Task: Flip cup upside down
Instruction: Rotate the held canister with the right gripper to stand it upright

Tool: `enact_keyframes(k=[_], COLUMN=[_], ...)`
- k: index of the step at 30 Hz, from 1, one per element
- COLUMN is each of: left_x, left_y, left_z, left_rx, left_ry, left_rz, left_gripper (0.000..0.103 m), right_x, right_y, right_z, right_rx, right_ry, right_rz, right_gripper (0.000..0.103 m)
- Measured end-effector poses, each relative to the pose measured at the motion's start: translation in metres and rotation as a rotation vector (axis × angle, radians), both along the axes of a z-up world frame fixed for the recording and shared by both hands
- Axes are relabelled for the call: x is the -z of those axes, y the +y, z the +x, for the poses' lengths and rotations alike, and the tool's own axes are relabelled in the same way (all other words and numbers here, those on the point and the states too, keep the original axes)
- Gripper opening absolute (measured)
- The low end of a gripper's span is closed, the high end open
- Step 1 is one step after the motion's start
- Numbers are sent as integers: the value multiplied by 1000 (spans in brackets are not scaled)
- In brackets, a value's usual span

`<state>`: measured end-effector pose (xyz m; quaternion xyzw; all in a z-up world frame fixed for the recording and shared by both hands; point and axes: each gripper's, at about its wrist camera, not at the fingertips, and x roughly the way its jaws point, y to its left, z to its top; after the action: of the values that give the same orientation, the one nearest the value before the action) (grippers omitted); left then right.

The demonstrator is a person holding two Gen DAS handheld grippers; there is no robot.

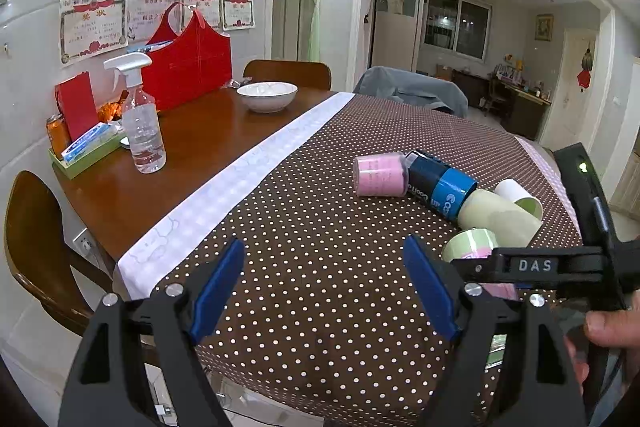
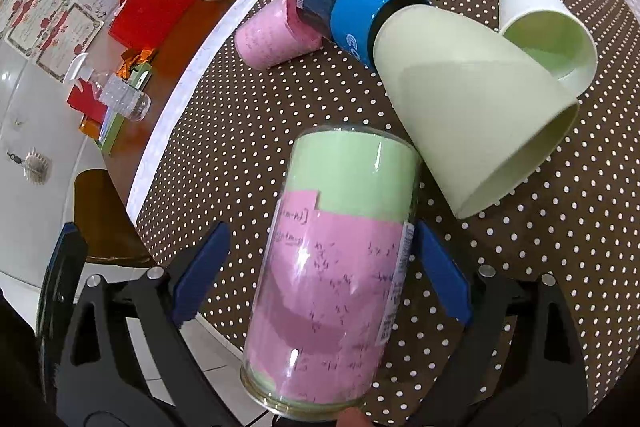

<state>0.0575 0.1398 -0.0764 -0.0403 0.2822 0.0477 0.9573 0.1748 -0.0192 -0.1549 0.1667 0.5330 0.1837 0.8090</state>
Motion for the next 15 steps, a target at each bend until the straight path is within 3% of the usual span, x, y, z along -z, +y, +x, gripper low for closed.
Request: enact_keyframes(k=[2, 6, 15], left_x=[0, 0, 0], left_y=[1, 3, -2], left_z=[0, 0, 0], left_rx=[-4, -8, -1], left_ry=[1, 3, 5], left_rz=[0, 0, 11], left_gripper=[80, 80, 80], right_x=[5, 12, 6], right_y=[2, 1, -6], right_z=[4, 8, -1], right_rx=[-7, -7, -53], right_ry=[20, 30, -7], right_rz=[-3, -21, 81], right_gripper=[88, 73, 71])
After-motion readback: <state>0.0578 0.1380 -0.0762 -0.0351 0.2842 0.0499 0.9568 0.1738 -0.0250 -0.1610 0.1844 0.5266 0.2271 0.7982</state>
